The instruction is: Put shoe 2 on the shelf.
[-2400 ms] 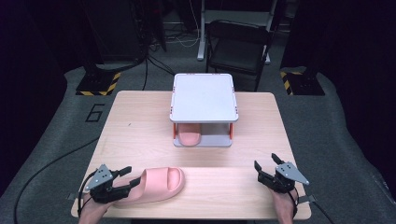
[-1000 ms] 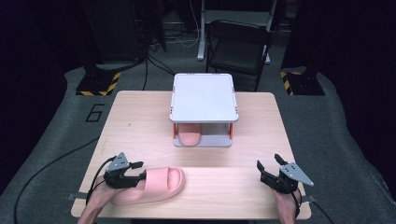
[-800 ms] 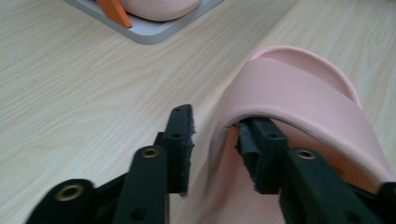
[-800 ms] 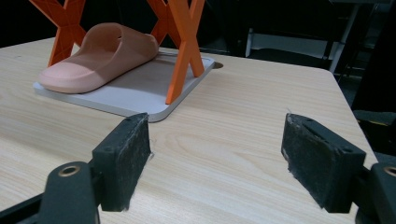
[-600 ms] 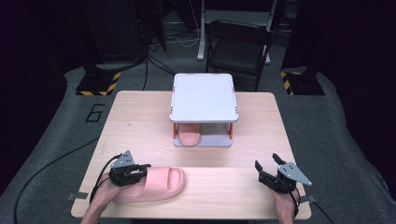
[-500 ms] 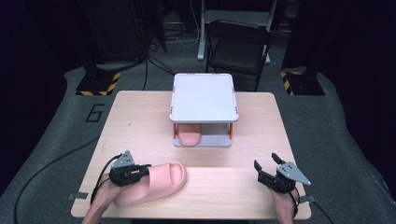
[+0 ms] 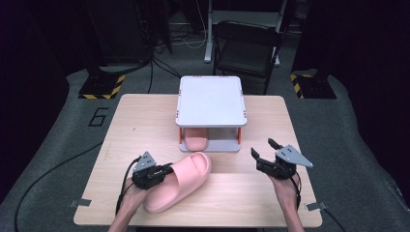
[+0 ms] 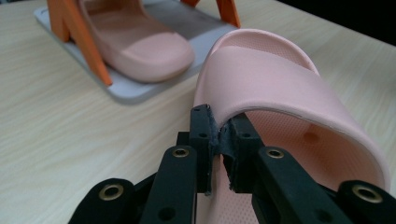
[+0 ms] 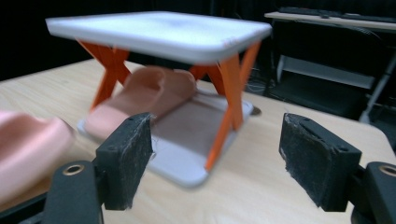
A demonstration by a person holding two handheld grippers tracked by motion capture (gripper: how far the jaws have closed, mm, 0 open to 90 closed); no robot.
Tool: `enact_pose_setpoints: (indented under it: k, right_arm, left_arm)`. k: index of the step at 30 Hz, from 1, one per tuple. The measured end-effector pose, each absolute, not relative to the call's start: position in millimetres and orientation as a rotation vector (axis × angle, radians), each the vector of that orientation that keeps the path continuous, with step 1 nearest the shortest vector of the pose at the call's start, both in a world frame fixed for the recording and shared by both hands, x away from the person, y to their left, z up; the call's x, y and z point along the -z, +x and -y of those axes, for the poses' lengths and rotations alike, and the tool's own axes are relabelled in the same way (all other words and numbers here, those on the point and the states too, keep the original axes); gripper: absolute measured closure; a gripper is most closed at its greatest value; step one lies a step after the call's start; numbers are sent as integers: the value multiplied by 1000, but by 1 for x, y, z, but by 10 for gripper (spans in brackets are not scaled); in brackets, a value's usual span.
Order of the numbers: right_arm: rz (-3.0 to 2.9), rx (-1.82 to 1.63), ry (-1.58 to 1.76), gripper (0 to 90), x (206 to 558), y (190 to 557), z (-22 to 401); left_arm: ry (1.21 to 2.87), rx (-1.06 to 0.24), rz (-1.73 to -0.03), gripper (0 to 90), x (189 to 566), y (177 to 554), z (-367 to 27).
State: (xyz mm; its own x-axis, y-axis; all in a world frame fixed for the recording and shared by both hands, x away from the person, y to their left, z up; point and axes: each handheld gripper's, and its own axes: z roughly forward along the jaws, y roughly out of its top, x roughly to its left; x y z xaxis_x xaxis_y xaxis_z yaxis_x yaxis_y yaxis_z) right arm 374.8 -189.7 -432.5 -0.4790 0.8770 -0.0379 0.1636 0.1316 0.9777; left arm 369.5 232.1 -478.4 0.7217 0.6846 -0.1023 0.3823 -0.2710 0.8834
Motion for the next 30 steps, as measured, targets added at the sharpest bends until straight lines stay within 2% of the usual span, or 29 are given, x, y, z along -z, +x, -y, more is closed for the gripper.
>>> enact_pose_setpoints:
  k: [6, 11, 18, 30]
  right_arm:
    - [-1810, -1410, 955, 270, 398, 408, 167]
    - [-1857, -1395, 912, 278, 384, 439, 147]
    - [-1914, -1395, 944, 284, 387, 472, 133]
    - [-1929, -1383, 978, 288, 397, 487, 129]
  left_arm:
    - [1858, -405, -877, 823, 477, 380, -198]
    - [1766, -371, -965, 822, 479, 391, -176]
    - [1705, -355, -1071, 818, 483, 406, -149]
    - [1646, -395, -1228, 813, 494, 432, -108]
